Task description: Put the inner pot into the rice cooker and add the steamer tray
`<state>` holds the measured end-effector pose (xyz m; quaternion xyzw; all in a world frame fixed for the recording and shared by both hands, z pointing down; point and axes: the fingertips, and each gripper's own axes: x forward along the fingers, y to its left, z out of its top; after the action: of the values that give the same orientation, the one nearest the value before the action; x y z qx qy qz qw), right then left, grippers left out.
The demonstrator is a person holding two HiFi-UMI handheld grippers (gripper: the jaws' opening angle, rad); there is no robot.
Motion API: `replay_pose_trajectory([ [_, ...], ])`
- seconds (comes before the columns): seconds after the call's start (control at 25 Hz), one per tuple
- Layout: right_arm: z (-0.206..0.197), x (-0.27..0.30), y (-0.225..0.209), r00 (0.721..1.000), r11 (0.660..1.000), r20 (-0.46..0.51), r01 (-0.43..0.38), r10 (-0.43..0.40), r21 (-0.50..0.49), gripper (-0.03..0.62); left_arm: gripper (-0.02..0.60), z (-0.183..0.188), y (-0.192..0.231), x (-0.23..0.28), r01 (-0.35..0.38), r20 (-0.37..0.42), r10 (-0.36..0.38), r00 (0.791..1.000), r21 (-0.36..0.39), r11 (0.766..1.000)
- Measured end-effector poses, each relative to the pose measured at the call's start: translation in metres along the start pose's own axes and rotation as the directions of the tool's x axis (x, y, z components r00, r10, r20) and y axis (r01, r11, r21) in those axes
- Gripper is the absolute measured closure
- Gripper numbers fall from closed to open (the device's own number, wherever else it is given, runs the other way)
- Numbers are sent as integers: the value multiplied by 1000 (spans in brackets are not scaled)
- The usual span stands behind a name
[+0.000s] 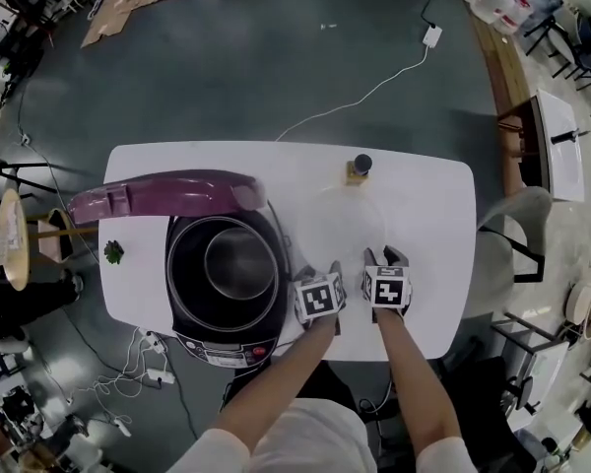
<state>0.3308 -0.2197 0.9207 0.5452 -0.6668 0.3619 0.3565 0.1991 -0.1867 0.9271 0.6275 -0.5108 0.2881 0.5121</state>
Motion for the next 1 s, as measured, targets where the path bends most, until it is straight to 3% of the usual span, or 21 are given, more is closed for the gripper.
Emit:
replay_pose_trajectory([
  [0.12,0,-3,-1,1000,999,-2,-5,5,37,450,364,-1,4,2,-7,-16,8,1000,5,1000],
  [0.44,-13,-32,-15,1000,996,13,21,-22,84,451,368,-12,-15,-10,6,-33,-3,999,75,997],
  [1.0,0,-118,-26,986,985,135,72,-94,159,445,367,3,-64,-69,97,13,-103,995,241,966],
])
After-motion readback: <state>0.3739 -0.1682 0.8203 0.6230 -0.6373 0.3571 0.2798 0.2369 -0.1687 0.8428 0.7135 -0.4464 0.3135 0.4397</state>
